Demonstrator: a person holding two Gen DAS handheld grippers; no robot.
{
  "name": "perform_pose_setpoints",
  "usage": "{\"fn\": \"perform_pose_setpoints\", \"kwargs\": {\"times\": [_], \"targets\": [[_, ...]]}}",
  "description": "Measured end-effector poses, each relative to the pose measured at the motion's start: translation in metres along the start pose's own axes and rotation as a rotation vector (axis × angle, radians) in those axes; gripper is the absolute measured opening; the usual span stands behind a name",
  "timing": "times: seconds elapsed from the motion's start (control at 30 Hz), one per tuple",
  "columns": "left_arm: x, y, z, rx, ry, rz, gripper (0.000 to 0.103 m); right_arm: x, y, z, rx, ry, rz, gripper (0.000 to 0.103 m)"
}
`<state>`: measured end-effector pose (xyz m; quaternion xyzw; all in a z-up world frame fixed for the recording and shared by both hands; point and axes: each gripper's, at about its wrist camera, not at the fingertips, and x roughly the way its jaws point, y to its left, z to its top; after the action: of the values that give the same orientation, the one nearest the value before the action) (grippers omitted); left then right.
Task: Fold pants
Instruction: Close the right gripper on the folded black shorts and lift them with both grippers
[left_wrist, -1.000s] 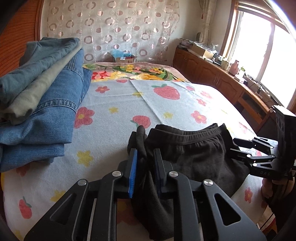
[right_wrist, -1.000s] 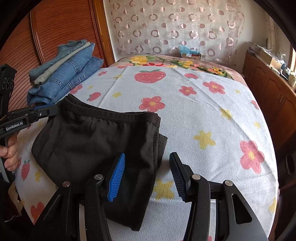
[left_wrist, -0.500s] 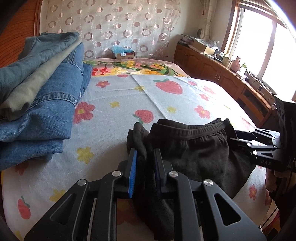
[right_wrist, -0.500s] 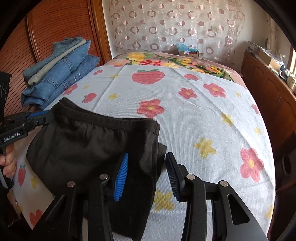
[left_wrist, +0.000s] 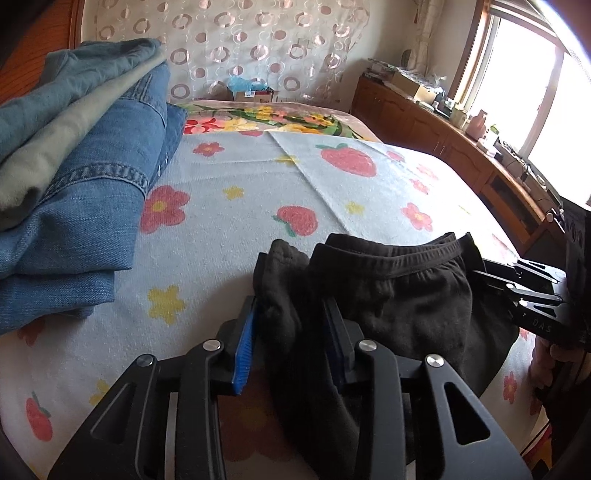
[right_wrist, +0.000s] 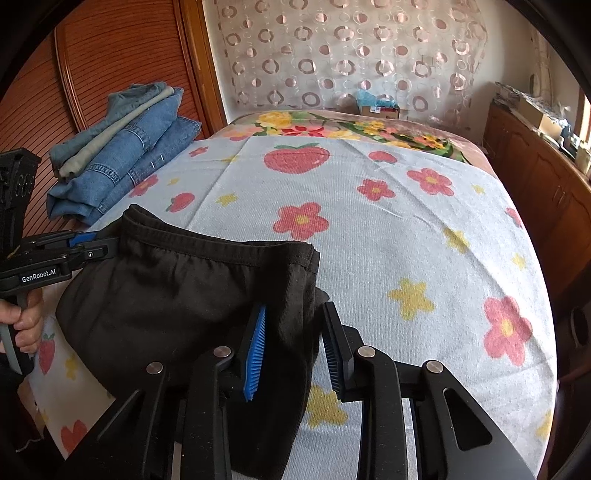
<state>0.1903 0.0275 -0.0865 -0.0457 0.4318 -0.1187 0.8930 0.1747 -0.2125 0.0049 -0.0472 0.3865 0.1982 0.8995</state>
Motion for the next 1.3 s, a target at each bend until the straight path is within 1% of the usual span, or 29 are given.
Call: {"fn": "perform_pose_setpoints", "kwargs": {"times": [0.03, 0.07, 0.1, 0.17, 0.27, 0.37, 0.53, 0.67, 0.83, 1.3], "targets": [[-0.001, 0.0, -0.001, 0.004, -0.003, -0.003, 0.033, 0.0, -0.001, 0.0, 0.001, 0.0, 0.001, 0.03], [-0.002, -0.002, -0.002, 0.012, -0.007, -0.019, 0.022, 0.0, -0.001, 0.0, 0.002, 0.0, 0.002, 0.027], [-0.003, -0.003, -0.002, 0.016, -0.007, -0.033, 0.016, 0.0, -0.001, -0.001, 0.0, 0.0, 0.015, 0.018], [-0.008, -0.007, -0.004, 0.024, -0.02, -0.029, 0.01, -0.001, 0.001, -0.001, 0.003, 0.002, 0.042, 0.011], [-0.022, -0.011, -0.005, 0.026, -0.062, -0.03, 0.009, -0.003, 0.002, -0.002, -0.001, -0.009, 0.039, 0.009], [-0.042, -0.017, -0.005, 0.027, -0.105, -0.047, 0.009, -0.013, 0.004, -0.002, 0.003, -0.042, 0.039, 0.008], [-0.069, -0.03, -0.001, 0.057, -0.166, -0.051, 0.009, -0.032, 0.007, 0.001, 0.002, -0.102, 0.047, 0.008], [-0.077, -0.039, 0.006, 0.084, -0.191, -0.033, 0.009, -0.046, 0.008, 0.004, -0.005, -0.146, 0.039, 0.008], [-0.091, -0.045, 0.011, 0.097, -0.225, -0.029, 0.009, -0.061, 0.007, 0.008, -0.018, -0.186, 0.04, 0.008], [-0.128, -0.058, 0.027, 0.136, -0.312, -0.004, 0.009, -0.078, 0.013, 0.018, -0.056, -0.273, 0.033, 0.008]]}}
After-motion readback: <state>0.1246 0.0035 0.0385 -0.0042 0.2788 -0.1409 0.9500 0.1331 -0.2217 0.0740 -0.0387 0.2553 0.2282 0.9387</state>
